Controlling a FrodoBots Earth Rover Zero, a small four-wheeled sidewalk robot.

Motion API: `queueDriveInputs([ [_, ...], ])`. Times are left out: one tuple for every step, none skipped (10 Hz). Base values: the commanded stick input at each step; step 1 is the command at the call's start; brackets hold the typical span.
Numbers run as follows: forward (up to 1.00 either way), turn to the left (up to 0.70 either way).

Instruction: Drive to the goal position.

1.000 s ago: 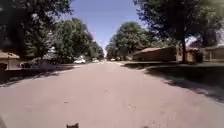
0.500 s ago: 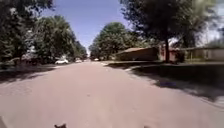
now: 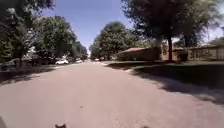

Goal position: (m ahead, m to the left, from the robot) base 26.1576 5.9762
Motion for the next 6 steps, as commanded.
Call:
queueDriveInputs([
  [0.7,0.0],
  [0.7,0.0],
  [0.7,0.0],
  [0.7,0.0],
  [0.7,0.0],
  [0.7,0.0],
])
